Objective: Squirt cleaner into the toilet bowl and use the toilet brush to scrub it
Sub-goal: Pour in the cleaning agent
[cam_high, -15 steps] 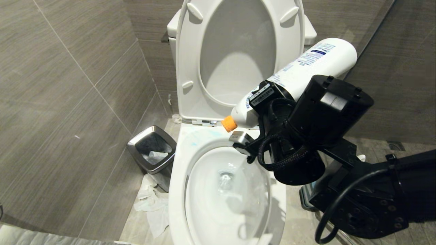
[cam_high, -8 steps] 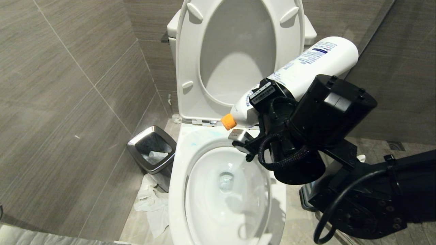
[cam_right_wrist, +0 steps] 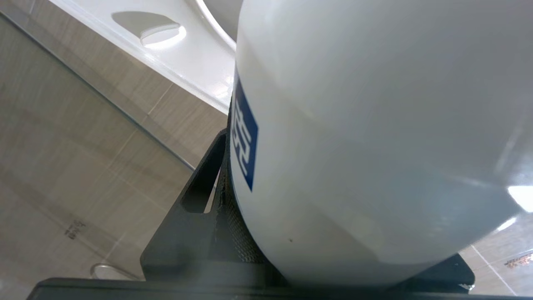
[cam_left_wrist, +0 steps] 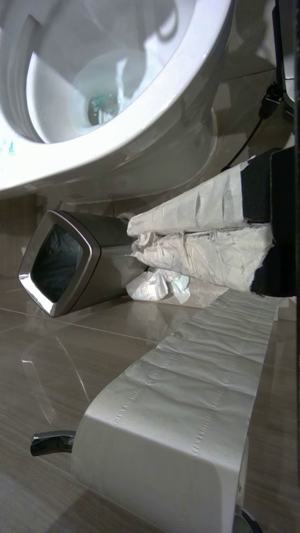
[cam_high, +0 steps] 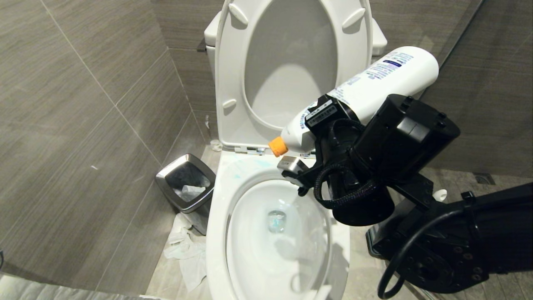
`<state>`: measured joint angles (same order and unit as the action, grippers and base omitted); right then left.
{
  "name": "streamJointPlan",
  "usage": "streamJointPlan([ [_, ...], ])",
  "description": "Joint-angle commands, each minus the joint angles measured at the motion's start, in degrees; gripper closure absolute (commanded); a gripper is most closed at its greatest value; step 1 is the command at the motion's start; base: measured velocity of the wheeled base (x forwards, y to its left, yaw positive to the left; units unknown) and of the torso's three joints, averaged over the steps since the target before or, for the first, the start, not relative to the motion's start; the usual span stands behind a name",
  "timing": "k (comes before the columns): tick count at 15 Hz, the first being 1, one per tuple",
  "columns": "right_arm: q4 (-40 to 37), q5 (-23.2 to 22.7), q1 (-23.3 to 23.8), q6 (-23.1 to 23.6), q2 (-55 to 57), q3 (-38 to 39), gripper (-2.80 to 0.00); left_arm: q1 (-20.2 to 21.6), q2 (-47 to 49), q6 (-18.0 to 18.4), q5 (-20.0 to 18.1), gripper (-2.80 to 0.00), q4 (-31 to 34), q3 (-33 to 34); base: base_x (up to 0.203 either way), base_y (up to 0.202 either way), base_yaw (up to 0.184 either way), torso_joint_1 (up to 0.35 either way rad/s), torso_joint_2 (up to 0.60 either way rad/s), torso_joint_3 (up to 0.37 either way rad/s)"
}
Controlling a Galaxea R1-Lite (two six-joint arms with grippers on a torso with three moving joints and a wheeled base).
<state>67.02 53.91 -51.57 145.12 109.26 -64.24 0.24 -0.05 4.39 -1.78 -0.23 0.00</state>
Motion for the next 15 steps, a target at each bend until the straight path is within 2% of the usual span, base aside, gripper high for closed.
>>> streamJointPlan([
  [1, 0.7, 0.3, 0.0, 0.7, 0.1, -0.1, 0.00, 0.0, 0.0, 0.0, 0.0, 0.00, 0.0, 0.4, 0.000, 0.000, 0.000, 0.000, 0.00, 0.000],
  [3, 2.7, 0.4, 0.1, -0.2, 0.6, -0.2, 0.00, 0.0, 0.0, 0.0, 0.0, 0.00, 0.0, 0.4, 0.000, 0.000, 0.000, 0.000, 0.00, 0.000],
  [4, 3.3, 0.4, 0.1, -2.5, 1.1, -0.2, 0.00, 0.0, 0.0, 0.0, 0.0, 0.00, 0.0, 0.4, 0.000, 0.000, 0.000, 0.000, 0.00, 0.000],
  [8, 3.5, 1.1, 0.0, -14.5, 2.0, -1.4, 0.00, 0.0, 0.0, 0.0, 0.0, 0.00, 0.0, 0.4, 0.000, 0.000, 0.000, 0.000, 0.00, 0.000],
  [11, 3.0, 3.4, -0.1, -23.1, 1.9, -5.4, 0.00, 0.0, 0.0, 0.0, 0.0, 0.00, 0.0, 0.4, 0.000, 0.000, 0.000, 0.000, 0.00, 0.000],
  [13, 2.5, 4.1, -0.2, -25.7, 1.2, -9.1, 0.00, 0.0, 0.0, 0.0, 0.0, 0.00, 0.0, 0.4, 0.000, 0.000, 0.000, 0.000, 0.00, 0.000],
  [15, 2.0, 7.4, -1.6, -26.1, -0.7, -11.3, 0.00, 0.0, 0.0, 0.0, 0.0, 0.00, 0.0, 0.4, 0.000, 0.000, 0.000, 0.000, 0.00, 0.000],
])
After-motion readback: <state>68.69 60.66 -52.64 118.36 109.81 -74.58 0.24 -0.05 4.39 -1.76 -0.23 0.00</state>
